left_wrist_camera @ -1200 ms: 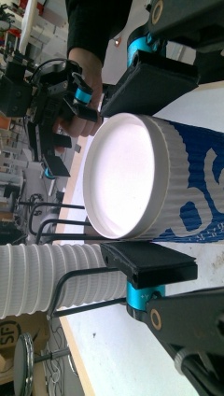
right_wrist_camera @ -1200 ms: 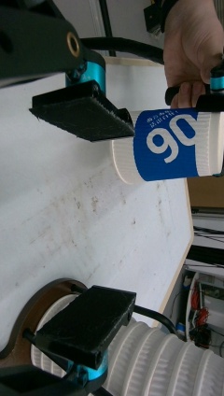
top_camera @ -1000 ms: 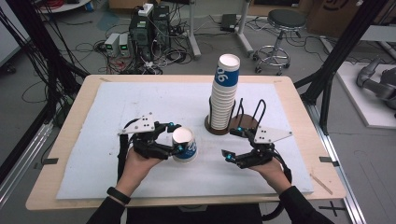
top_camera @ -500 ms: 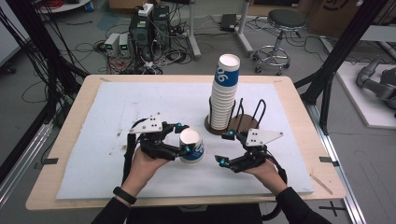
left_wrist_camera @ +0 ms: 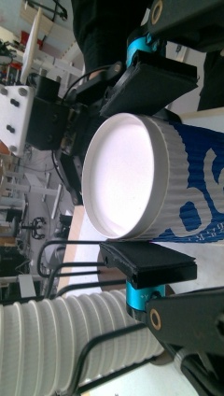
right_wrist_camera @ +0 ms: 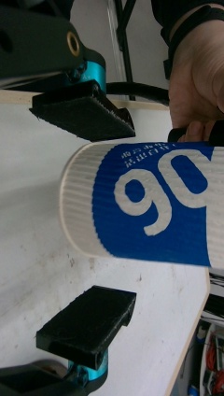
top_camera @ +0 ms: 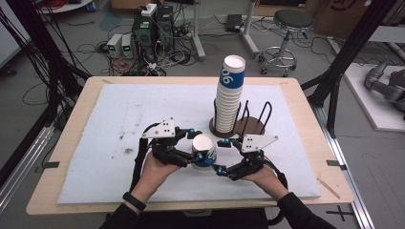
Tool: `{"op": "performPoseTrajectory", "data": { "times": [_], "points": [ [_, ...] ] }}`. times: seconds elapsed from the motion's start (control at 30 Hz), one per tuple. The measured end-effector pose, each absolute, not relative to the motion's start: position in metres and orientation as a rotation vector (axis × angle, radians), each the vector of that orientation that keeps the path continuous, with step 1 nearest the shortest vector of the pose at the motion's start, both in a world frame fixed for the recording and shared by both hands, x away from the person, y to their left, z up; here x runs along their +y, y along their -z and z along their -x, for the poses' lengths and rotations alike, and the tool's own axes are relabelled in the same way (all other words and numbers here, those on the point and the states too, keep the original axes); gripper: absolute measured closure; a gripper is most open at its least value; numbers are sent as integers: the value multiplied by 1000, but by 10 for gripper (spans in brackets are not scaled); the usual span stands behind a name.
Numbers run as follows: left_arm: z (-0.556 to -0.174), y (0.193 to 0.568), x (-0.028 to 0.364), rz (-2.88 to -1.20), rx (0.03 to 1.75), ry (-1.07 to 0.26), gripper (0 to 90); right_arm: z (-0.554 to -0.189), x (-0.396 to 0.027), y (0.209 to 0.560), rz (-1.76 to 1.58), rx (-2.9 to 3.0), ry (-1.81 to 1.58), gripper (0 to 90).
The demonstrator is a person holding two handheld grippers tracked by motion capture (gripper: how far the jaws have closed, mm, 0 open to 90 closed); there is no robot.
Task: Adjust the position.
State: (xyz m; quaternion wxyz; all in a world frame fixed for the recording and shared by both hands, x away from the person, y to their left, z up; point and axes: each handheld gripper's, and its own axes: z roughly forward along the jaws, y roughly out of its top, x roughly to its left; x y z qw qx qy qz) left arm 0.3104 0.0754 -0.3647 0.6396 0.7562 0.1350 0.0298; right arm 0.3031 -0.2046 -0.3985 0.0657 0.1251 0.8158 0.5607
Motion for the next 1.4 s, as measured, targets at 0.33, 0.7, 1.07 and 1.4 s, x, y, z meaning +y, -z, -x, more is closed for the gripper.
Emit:
{"op": "performPoseTrajectory", "data": {
  "times": [0.33, 0.7, 1.07, 1.4],
  "points": [
    [-305, 365, 63, -1727, 279, -79, 302, -301, -194, 402, -364, 2498, -1697, 189],
    [-302, 367, 59, -1704, 279, -94, 304, -303, -191, 403, -388, 2524, -1711, 187],
    [-302, 367, 59, -1691, 273, -88, 302, -303, -192, 401, -337, 2532, -1678, 233],
    [-305, 356, 57, -1844, 241, -43, 240, -303, -195, 393, -271, 2570, -1584, 256]
  ]
}}
